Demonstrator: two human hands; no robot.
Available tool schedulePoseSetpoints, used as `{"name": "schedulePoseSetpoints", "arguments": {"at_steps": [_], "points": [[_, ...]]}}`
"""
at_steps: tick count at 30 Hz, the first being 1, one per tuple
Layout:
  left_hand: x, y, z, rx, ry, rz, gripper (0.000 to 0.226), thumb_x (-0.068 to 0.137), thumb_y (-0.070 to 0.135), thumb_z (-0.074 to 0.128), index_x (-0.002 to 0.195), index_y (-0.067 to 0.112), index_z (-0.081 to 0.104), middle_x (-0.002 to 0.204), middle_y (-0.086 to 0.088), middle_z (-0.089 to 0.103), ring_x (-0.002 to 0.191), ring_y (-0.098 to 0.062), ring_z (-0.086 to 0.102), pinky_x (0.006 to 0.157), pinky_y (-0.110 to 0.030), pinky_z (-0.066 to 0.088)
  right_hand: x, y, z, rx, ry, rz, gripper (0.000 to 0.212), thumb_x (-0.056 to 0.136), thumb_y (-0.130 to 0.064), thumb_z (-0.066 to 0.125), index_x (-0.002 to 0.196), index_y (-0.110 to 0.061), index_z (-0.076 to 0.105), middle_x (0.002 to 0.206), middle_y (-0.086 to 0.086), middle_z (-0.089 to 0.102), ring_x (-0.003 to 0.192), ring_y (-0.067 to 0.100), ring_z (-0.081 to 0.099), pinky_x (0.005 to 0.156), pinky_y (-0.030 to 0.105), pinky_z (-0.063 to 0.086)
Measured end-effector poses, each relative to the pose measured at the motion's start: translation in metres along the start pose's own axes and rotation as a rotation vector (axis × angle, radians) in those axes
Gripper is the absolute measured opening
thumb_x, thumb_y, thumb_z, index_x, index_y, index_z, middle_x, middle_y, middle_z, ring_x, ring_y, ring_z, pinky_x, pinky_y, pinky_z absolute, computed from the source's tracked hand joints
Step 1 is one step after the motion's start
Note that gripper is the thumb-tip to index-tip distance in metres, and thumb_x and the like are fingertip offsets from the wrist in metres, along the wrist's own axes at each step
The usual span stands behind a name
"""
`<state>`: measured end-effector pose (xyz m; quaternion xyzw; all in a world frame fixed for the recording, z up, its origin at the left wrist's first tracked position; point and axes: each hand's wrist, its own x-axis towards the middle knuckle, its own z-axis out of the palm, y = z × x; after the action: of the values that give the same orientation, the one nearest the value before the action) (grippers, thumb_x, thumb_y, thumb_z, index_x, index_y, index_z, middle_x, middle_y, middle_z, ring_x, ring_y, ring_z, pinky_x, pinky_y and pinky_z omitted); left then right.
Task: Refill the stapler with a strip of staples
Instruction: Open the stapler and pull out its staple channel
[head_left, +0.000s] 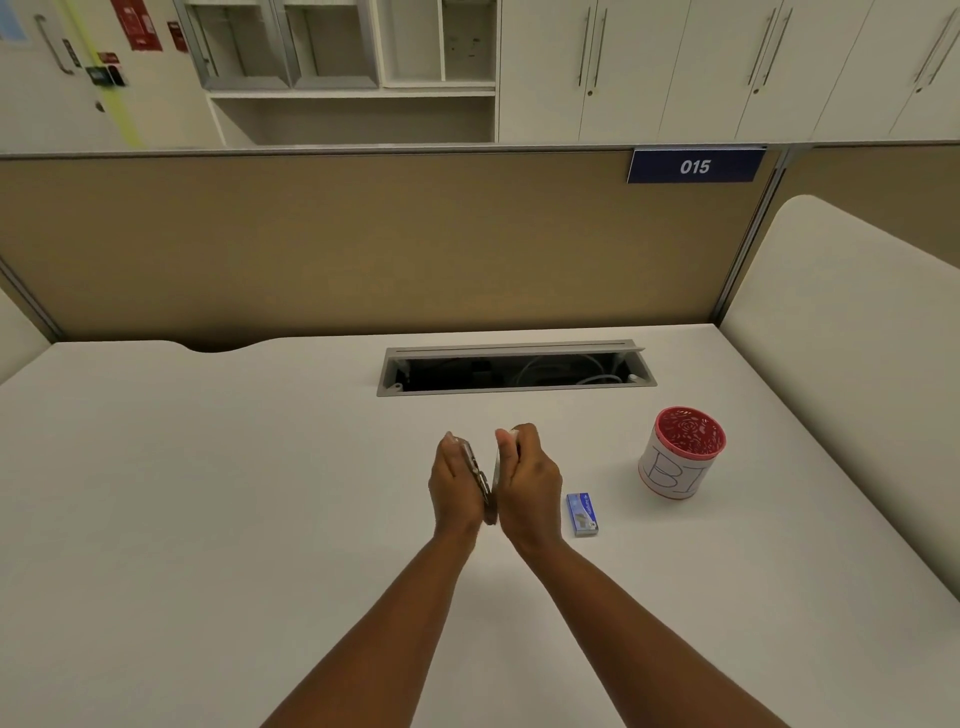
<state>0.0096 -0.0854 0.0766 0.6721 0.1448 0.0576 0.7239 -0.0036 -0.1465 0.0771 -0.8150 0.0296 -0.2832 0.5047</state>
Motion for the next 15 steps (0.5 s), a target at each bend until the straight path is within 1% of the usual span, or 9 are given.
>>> {"name": "schedulePoseSetpoints", "arguments": {"at_steps": [1, 2, 3, 4, 6, 8, 11, 13, 15], "points": [[0.003, 0.001, -0.004, -0.03, -0.022, -0.048, 0.049, 0.098, 0.037, 0.021, 0.119, 0.003, 0.05, 0.105, -0.017, 0.056, 0.098, -0.033, 0.053, 0.094, -0.046, 0.049, 0.001, -0.001, -0.002, 0.041, -0.02, 0.004, 0.018, 0.094, -0.022, 0.043, 0.077, -0.018, 0.038, 0.055, -0.014, 0.038, 0.045, 0.007, 0.04, 0.045, 0.01, 0.037], [0.007, 0.002, -0.009, -0.06, -0.048, -0.067, 0.049, 0.098, 0.04, 0.02, 0.114, 0.005, 0.051, 0.098, -0.013, 0.055, 0.094, -0.03, 0.052, 0.085, -0.045, 0.051, 0.002, -0.001, -0.006, 0.084, -0.049, 0.012, 0.017, 0.094, -0.022, 0.043, 0.077, -0.02, 0.038, 0.057, -0.013, 0.04, 0.047, 0.008, 0.041, 0.046, 0.011, 0.038], [0.011, 0.002, -0.014, -0.08, -0.074, -0.062, 0.047, 0.097, 0.041, 0.02, 0.103, 0.008, 0.053, 0.089, -0.008, 0.054, 0.089, -0.028, 0.051, 0.074, -0.039, 0.052, 0.003, -0.001, -0.01, 0.127, -0.084, 0.025, 0.017, 0.094, -0.021, 0.043, 0.078, -0.022, 0.038, 0.059, -0.01, 0.043, 0.049, 0.009, 0.043, 0.046, 0.013, 0.039], [0.015, 0.003, -0.018, -0.091, -0.091, -0.054, 0.045, 0.097, 0.042, 0.02, 0.093, 0.012, 0.053, 0.083, -0.006, 0.052, 0.084, -0.025, 0.051, 0.068, -0.033, 0.05, 0.004, -0.001, -0.014, 0.167, -0.119, 0.041, 0.016, 0.094, -0.019, 0.044, 0.079, -0.024, 0.039, 0.061, -0.006, 0.047, 0.05, 0.01, 0.047, 0.047, 0.013, 0.042], [0.021, 0.004, -0.025, -0.104, -0.092, -0.057, 0.042, 0.097, 0.042, 0.02, 0.081, 0.018, 0.052, 0.077, -0.006, 0.051, 0.074, -0.021, 0.052, 0.063, -0.029, 0.048, 0.003, 0.002, -0.024, 0.232, -0.182, 0.061, 0.015, 0.093, -0.014, 0.046, 0.082, -0.023, 0.043, 0.066, 0.001, 0.055, 0.053, 0.01, 0.058, 0.046, 0.014, 0.049], [0.025, 0.005, -0.028, -0.107, -0.085, -0.074, 0.042, 0.098, 0.041, 0.021, 0.077, 0.02, 0.051, 0.074, -0.007, 0.051, 0.068, -0.018, 0.052, 0.061, -0.029, 0.047, 0.0, 0.006, -0.033, 0.274, -0.239, 0.055, 0.012, 0.09, -0.008, 0.051, 0.084, -0.018, 0.047, 0.07, 0.004, 0.059, 0.059, 0.007, 0.064, 0.048, 0.014, 0.052], [0.029, 0.004, -0.031, -0.127, -0.086, -0.078, 0.042, 0.098, 0.04, 0.021, 0.079, 0.02, 0.053, 0.073, -0.008, 0.056, 0.069, -0.019, 0.056, 0.061, -0.029, 0.047, -0.005, 0.013, -0.044, 0.32, -0.307, 0.09, 0.015, 0.081, 0.003, 0.057, 0.085, -0.011, 0.055, 0.076, 0.006, 0.062, 0.066, 0.012, 0.067, 0.056, 0.021, 0.057], [0.031, 0.002, -0.033, -0.152, -0.098, -0.068, 0.042, 0.097, 0.04, 0.022, 0.088, 0.019, 0.057, 0.076, -0.008, 0.06, 0.072, -0.019, 0.06, 0.063, -0.029, 0.049, -0.007, 0.018, -0.049, 0.322, -0.327, 0.135, 0.019, 0.074, 0.006, 0.059, 0.085, -0.009, 0.06, 0.079, 0.001, 0.064, 0.073, 0.017, 0.066, 0.066, 0.036, 0.06], [0.033, 0.002, -0.034, -0.173, -0.11, -0.079, 0.041, 0.097, 0.04, 0.025, 0.098, 0.017, 0.059, 0.08, -0.007, 0.063, 0.077, -0.019, 0.062, 0.063, -0.029, 0.05, -0.01, 0.022, -0.051, 0.326, -0.345, 0.208, 0.026, 0.07, 0.011, 0.06, 0.085, -0.01, 0.065, 0.081, -0.001, 0.067, 0.078, 0.021, 0.065, 0.074, 0.048, 0.057]]}}
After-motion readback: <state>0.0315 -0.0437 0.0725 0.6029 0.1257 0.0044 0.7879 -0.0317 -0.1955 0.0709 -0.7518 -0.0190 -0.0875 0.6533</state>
